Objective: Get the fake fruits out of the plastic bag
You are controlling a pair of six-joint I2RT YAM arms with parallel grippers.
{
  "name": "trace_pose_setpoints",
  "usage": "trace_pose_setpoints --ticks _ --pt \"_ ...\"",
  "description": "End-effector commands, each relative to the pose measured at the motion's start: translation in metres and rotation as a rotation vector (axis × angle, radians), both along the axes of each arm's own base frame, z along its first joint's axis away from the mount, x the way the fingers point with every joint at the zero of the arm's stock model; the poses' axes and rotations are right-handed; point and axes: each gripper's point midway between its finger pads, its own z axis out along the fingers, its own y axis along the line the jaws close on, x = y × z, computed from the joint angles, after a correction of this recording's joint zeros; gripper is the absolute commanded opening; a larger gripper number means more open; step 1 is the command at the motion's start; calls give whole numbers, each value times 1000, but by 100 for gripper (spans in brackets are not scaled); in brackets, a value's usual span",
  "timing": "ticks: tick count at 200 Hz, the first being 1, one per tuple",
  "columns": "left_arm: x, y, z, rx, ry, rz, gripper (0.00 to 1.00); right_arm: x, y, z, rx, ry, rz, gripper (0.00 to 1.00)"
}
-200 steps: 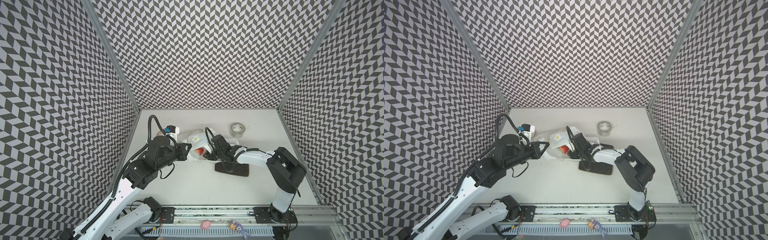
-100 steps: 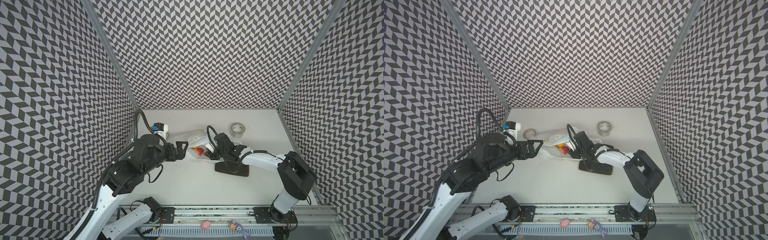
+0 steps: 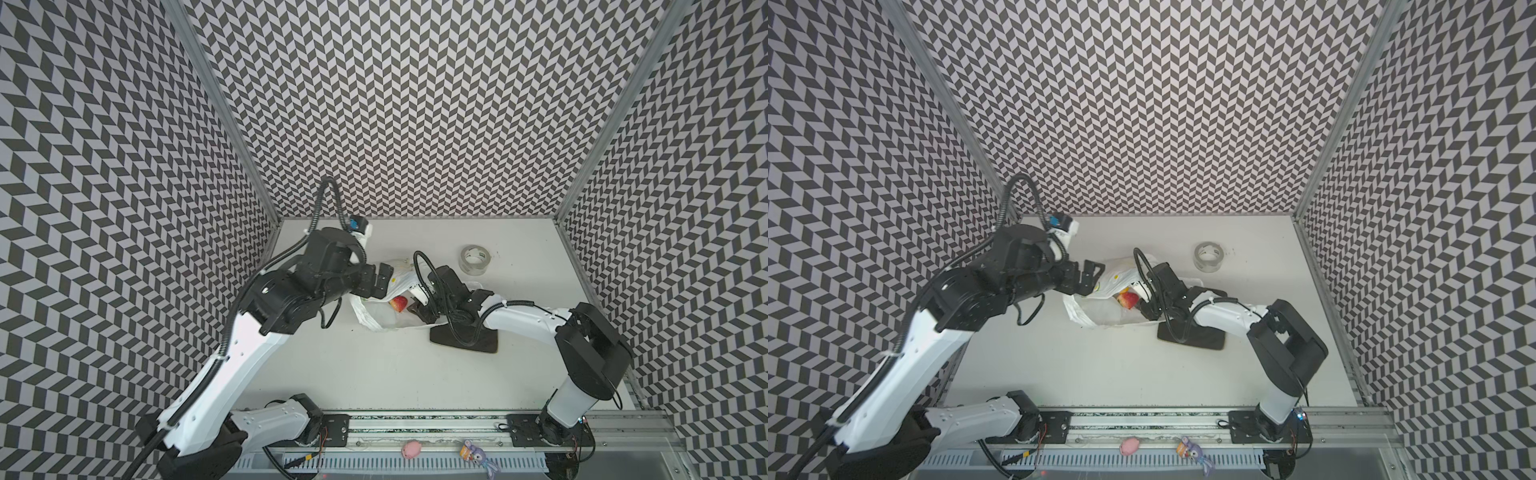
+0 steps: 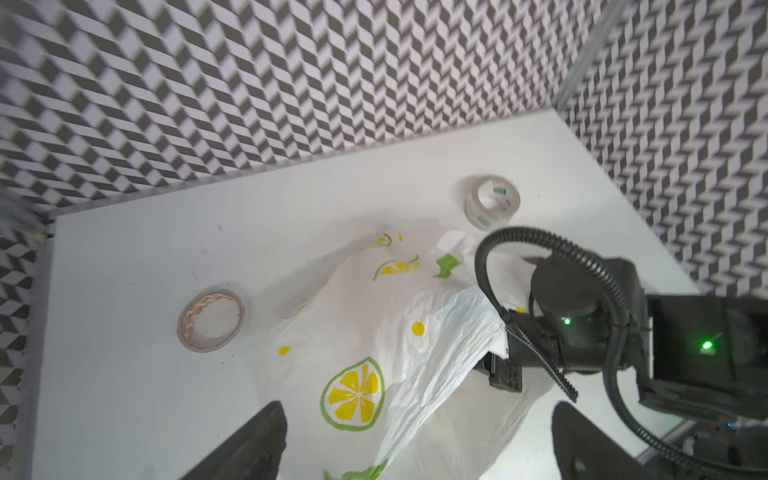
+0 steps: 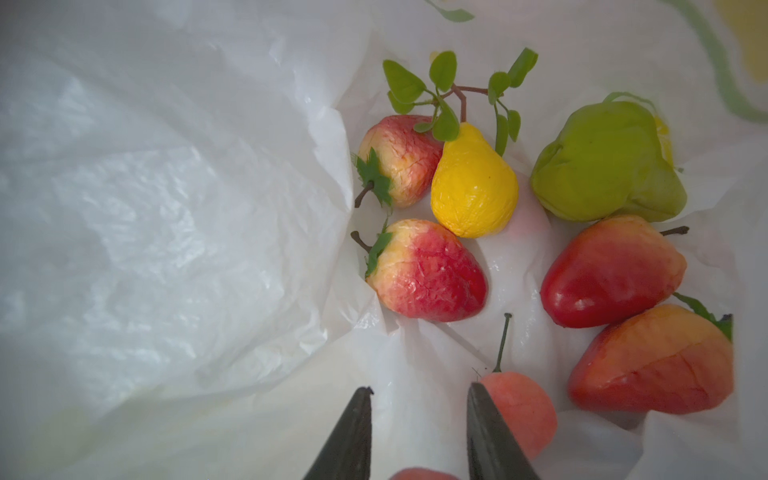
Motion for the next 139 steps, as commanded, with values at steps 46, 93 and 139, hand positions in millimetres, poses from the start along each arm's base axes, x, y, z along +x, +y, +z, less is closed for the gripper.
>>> trace_pose_setpoints --ticks 46,93,139 --pt "18 -19 -98 300 87 -204 100 1 17 25 100 -24 31 22" --pt "39 -16 -122 409 98 -181 83 0 18 27 110 -22 38 22" --pt "44 -16 -96 361 29 -157 20 -1 13 23 79 -38 42 22"
